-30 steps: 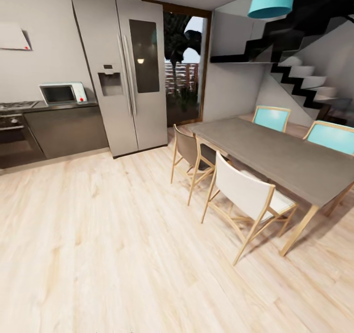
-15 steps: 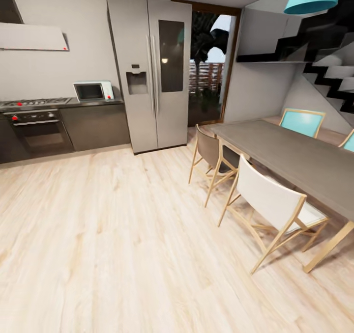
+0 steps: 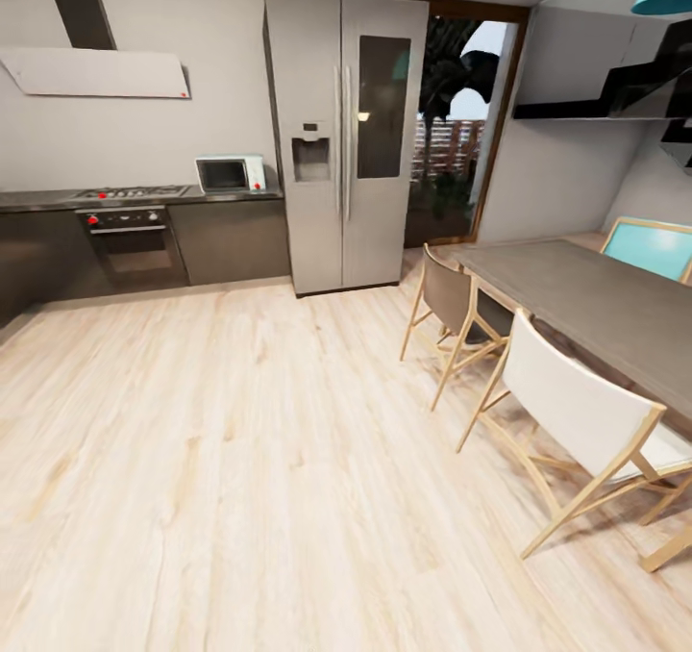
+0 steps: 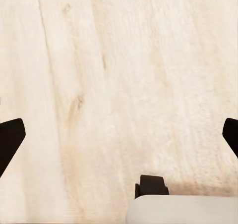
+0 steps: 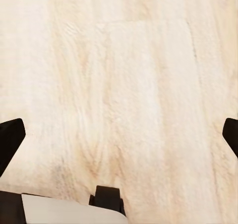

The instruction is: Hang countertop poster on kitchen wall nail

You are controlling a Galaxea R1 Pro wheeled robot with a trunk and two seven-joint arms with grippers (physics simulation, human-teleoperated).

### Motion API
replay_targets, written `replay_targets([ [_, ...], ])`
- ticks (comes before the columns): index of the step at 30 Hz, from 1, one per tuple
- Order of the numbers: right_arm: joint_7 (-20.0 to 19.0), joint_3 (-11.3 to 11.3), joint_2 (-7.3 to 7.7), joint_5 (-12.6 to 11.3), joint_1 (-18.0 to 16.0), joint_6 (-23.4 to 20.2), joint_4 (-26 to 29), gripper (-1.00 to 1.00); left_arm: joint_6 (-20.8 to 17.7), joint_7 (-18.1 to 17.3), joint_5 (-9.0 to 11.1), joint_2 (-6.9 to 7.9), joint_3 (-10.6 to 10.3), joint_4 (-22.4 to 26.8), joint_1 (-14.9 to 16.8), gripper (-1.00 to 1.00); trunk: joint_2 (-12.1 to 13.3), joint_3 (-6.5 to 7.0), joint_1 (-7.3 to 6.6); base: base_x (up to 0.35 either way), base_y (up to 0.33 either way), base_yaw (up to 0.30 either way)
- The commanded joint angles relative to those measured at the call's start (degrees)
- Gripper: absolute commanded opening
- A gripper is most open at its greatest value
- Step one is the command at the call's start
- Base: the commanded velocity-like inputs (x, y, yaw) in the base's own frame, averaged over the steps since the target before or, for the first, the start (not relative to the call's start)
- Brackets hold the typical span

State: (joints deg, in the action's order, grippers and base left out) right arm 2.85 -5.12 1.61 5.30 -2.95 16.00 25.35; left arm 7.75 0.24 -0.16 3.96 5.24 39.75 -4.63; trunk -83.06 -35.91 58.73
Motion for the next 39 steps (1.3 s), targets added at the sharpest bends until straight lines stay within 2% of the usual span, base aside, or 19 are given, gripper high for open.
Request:
replay_targets([
  [1, 0.2, -0.2, 0.08, 0.6, 0.0, 0.0, -0.1, 1.00, 0.1, 0.0, 0.0, -0.01, 0.0, 0.1, 0.0, 1.00, 0.0, -0.04, 0.00, 0.060, -0.085, 0.036],
  [11, 0.2, -0.3, 0.07, 0.6, 0.0, 0.0, -0.1, 1.00, 0.1, 0.0, 0.0, -0.01, 0.0, 0.1, 0.0, 1.00, 0.0, -0.10, 0.00, 0.164, -0.213, 0.032],
  [16, 0.4, -0.2, 0.00, 0.5, 0.0, 0.1, -0.1, 1.00, 0.1, 0.0, 0.0, -0.01, 0.1, 0.1, 0.0, 1.00, 0.0, -0.27, 0.00, 0.238, -0.241, 0.202],
  [23, 0.5, -0.2, -0.02, 0.5, 0.0, 0.2, -0.1, 1.00, 0.1, 0.0, 0.0, -0.01, 1.3, 0.1, 0.0, 1.00, 0.0, -0.56, 0.00, 0.294, -0.117, 0.243],
  [30, 0.5, -0.3, -0.02, 0.5, 0.0, 0.2, -0.1, 1.00, 0.1, 0.0, 0.0, -0.01, 1.5, 0.1, 0.0, 1.00, 0.0, -0.86, 0.00, 0.275, 0.100, 0.251],
  [39, 0.5, -0.3, -0.02, 0.5, 0.0, 0.2, -0.1, 1.00, 0.2, 0.0, 0.0, -0.01, 1.5, 0.1, 0.0, 1.00, 0.0, -1.26, 0.00, -0.075, 0.279, 0.251],
])
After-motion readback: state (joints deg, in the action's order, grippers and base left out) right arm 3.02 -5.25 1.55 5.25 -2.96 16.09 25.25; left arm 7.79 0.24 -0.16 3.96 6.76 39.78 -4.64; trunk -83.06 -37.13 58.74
